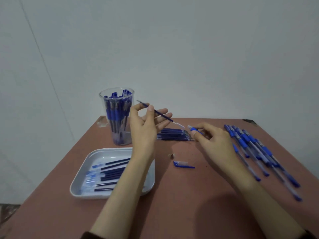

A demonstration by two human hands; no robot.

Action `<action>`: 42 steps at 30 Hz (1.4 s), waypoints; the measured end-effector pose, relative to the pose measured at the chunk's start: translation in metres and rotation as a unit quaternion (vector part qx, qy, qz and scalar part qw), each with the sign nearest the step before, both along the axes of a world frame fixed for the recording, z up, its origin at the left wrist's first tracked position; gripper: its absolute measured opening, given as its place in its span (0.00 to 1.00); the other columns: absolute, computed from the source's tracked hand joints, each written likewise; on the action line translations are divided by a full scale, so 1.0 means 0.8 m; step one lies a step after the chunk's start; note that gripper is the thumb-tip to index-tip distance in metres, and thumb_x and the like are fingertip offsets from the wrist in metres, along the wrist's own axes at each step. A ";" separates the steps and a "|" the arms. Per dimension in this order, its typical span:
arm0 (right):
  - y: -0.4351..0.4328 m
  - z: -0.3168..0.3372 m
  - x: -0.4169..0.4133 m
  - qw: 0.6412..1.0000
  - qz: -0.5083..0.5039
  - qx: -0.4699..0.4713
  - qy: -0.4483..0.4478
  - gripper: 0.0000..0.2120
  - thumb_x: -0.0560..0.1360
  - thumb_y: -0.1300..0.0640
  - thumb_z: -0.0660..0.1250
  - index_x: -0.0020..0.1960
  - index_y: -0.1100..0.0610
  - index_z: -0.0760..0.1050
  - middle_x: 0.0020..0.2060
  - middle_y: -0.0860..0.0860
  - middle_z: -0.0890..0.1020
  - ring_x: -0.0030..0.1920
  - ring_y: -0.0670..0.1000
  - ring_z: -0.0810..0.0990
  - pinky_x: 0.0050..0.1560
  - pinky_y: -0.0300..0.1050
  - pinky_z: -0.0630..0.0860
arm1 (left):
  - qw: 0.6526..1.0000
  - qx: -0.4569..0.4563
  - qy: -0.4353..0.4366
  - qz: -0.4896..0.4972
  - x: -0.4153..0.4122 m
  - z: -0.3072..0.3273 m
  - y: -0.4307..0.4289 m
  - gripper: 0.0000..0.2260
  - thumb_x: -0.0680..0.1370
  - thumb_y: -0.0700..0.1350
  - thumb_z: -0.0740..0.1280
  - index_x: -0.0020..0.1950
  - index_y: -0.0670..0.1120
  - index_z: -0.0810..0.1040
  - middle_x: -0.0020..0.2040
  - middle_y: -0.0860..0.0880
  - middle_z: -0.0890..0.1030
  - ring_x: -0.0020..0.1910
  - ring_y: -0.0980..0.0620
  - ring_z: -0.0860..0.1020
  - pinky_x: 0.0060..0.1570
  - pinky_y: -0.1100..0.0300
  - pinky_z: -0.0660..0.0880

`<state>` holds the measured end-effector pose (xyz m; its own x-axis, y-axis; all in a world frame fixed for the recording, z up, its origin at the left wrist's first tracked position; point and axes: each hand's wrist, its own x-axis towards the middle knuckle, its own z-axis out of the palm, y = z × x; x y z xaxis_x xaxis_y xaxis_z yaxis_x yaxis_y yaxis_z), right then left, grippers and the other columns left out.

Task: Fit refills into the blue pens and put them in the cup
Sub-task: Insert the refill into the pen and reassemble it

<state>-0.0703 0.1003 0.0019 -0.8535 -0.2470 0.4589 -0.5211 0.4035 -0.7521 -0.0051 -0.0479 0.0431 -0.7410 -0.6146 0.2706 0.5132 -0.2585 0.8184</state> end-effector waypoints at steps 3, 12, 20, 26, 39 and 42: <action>0.005 0.004 -0.001 1.000 0.017 0.003 -0.005 0.04 0.74 0.57 0.69 0.45 0.50 0.82 0.35 0.44 0.81 0.36 0.40 0.76 0.36 0.30 0.69 | 1.000 0.013 0.016 0.020 -0.008 -0.004 -0.001 0.04 0.82 0.40 0.56 0.50 0.48 0.66 0.42 0.40 0.82 0.39 0.47 0.84 0.39 0.59 0.80; 0.002 0.011 0.010 0.999 0.044 -0.002 0.012 0.05 0.74 0.60 0.70 0.46 0.52 0.82 0.33 0.39 0.79 0.36 0.34 0.75 0.38 0.25 0.68 | 1.000 0.007 -0.002 0.010 -0.012 -0.011 0.000 0.04 0.82 0.39 0.57 0.50 0.48 0.65 0.42 0.39 0.82 0.40 0.46 0.84 0.40 0.59 0.80; 0.003 0.012 0.013 0.999 0.041 -0.004 0.010 0.05 0.74 0.57 0.71 0.48 0.49 0.82 0.35 0.45 0.81 0.37 0.37 0.75 0.38 0.26 0.69 | 1.000 -0.006 -0.003 0.011 -0.013 -0.012 -0.001 0.03 0.83 0.39 0.56 0.54 0.45 0.64 0.41 0.40 0.81 0.39 0.48 0.84 0.39 0.61 0.80; 0.004 0.011 0.011 0.999 0.030 0.003 0.010 0.05 0.73 0.56 0.72 0.49 0.50 0.83 0.37 0.40 0.81 0.38 0.37 0.75 0.39 0.26 0.68 | 1.000 -0.024 -0.013 0.007 -0.013 -0.012 0.001 0.03 0.82 0.40 0.57 0.51 0.47 0.65 0.41 0.41 0.82 0.40 0.47 0.84 0.39 0.60 0.80; -0.003 0.017 0.011 0.971 0.130 -0.145 -0.140 0.07 0.76 0.59 0.68 0.49 0.52 0.83 0.32 0.49 0.80 0.33 0.43 0.75 0.36 0.39 0.72 | 0.965 -0.212 -0.090 -0.128 -0.016 -0.029 0.020 0.02 0.78 0.38 0.65 0.49 0.43 0.77 0.41 0.50 0.82 0.43 0.58 0.81 0.46 0.61 0.79; -0.004 0.018 0.012 0.944 0.150 -0.209 -0.206 0.08 0.77 0.59 0.65 0.51 0.57 0.83 0.33 0.54 0.79 0.34 0.49 0.73 0.35 0.40 0.71 | 0.959 -0.230 -0.088 -0.141 -0.015 -0.027 0.011 0.08 0.78 0.37 0.64 0.55 0.46 0.77 0.46 0.52 0.82 0.46 0.61 0.81 0.42 0.68 0.77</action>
